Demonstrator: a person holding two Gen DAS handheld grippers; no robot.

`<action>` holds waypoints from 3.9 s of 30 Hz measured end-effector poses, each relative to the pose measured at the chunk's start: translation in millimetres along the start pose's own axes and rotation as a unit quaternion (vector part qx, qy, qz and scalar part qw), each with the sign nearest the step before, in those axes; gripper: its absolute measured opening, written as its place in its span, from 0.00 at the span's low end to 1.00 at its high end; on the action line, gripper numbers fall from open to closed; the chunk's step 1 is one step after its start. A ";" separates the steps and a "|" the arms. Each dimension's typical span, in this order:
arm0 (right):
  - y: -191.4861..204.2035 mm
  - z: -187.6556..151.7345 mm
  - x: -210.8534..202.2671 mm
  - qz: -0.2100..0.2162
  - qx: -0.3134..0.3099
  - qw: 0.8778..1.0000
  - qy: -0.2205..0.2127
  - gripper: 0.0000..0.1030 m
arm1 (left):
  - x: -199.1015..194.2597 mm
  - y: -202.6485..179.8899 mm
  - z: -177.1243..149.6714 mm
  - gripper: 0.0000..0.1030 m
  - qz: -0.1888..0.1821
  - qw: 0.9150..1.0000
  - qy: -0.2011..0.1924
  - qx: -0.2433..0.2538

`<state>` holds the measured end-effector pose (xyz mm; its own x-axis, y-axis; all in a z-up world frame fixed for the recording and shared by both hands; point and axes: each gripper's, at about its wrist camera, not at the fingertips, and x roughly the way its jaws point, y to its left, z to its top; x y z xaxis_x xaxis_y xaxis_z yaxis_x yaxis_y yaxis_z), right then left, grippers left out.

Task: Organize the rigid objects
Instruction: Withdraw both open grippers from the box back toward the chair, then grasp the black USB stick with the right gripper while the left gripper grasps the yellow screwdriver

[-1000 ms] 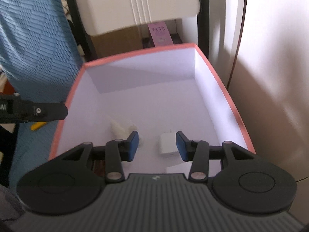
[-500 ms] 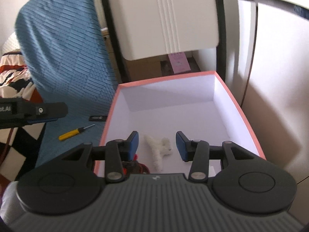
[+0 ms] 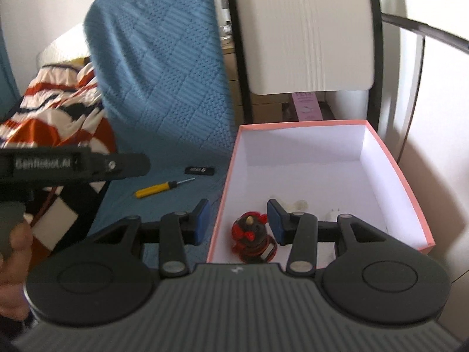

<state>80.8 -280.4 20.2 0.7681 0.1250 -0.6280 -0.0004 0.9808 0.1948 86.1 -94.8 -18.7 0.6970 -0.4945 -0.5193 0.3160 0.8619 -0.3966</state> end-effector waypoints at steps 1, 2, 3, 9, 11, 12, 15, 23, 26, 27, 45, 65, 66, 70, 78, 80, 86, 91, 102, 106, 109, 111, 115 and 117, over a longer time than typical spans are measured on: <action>3.7 -2.7 -2.4 0.003 -0.005 1.000 0.000 0.45 | -3.2 1.0 -1.1 0.44 0.001 1.000 -0.001 -0.004; 6.4 -5.3 -4.1 0.005 -0.006 1.000 0.003 0.45 | -7.3 2.8 -2.4 0.44 0.001 1.000 -0.003 -0.009; 8.4 -7.2 -5.8 0.008 -0.006 1.000 0.006 0.45 | -11.6 4.3 -3.7 0.44 -0.001 1.000 -0.006 -0.010; 16.3 -16.4 -13.0 0.016 0.013 1.000 0.015 0.44 | -25.9 14.9 -13.5 0.44 0.011 1.000 -0.011 -0.012; 23.2 -18.7 -11.2 0.012 0.006 1.000 0.020 0.45 | -26.8 21.4 -16.6 0.44 0.013 1.000 -0.007 -0.016; 25.6 -19.5 -9.9 0.015 0.006 1.000 0.023 0.45 | -27.3 24.5 -18.1 0.44 0.018 1.000 -0.005 -0.017; 34.6 -23.2 -4.8 0.024 -0.001 0.999 0.034 0.45 | -30.0 34.4 -23.3 0.44 0.024 0.999 0.000 -0.022; 46.5 -28.5 13.0 0.037 0.000 0.998 0.045 0.45 | -21.0 69.2 -29.1 0.44 0.041 0.999 0.009 -0.035; 48.8 -26.7 23.7 0.036 -0.004 0.999 0.040 0.45 | -7.3 83.0 -25.9 0.44 0.051 0.998 0.012 -0.030; 49.1 -25.7 28.9 0.033 -0.003 0.999 0.041 0.45 | -2.6 88.5 -24.5 0.44 0.050 0.998 0.010 -0.029; 71.3 -11.4 158.9 0.040 -0.036 0.997 0.057 0.44 | 91.1 203.7 -12.3 0.50 0.132 0.990 0.040 -0.031; 81.8 32.3 271.1 0.027 -0.065 0.995 0.072 0.44 | 139.5 292.3 57.9 0.58 0.136 0.983 0.093 -0.084; 82.1 35.1 276.4 0.026 -0.064 0.995 0.072 0.44 | 143.1 295.1 59.8 0.58 0.141 0.982 0.098 -0.080; 83.1 41.0 296.0 0.019 -0.055 0.995 0.079 0.45 | 161.3 299.3 65.1 0.58 0.141 0.981 0.121 -0.050; 99.4 54.8 355.8 0.046 -0.109 0.985 0.123 0.46 | 204.5 285.9 52.3 0.57 0.126 0.975 0.180 0.035; 103.6 55.9 370.2 0.053 -0.127 0.983 0.123 0.47 | 212.0 284.2 49.3 0.57 0.124 0.973 0.191 0.041; 105.9 56.0 408.6 0.062 -0.153 0.974 0.154 0.56 | 221.3 282.0 46.3 0.56 0.133 0.969 0.198 0.065; 106.6 54.8 428.8 0.060 -0.165 0.968 0.180 0.61 | 225.4 283.0 43.9 0.56 0.126 0.968 0.203 0.074; 97.6 57.9 426.5 0.046 -0.144 0.971 0.185 0.42 | 237.8 278.7 35.5 0.56 0.131 0.964 0.207 0.101; 97.2 58.9 417.9 0.026 -0.160 0.973 0.166 0.27 | 243.9 277.6 34.1 0.56 0.132 0.963 0.207 0.112; 92.7 63.5 409.8 0.024 -0.146 0.977 0.156 0.19 | 242.6 274.0 31.3 0.54 0.135 0.961 0.206 0.123; 88.5 64.4 406.9 0.023 -0.141 0.977 0.156 0.19 | 241.4 269.4 29.8 0.48 0.134 0.960 0.209 0.130; 89.5 59.1 410.7 0.004 -0.138 0.979 0.148 0.18 | 241.2 263.8 25.6 0.42 0.136 0.958 0.209 0.140; 85.6 61.9 414.9 0.002 -0.125 0.981 0.150 0.19 | 241.6 259.8 24.5 0.36 0.135 0.957 0.210 0.147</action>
<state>439.1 -153.8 -177.1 0.5440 0.1307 -0.8288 -0.1897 0.9814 0.0302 352.3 12.4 -228.6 0.4774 -0.1975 -0.8562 0.3710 0.9286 -0.0074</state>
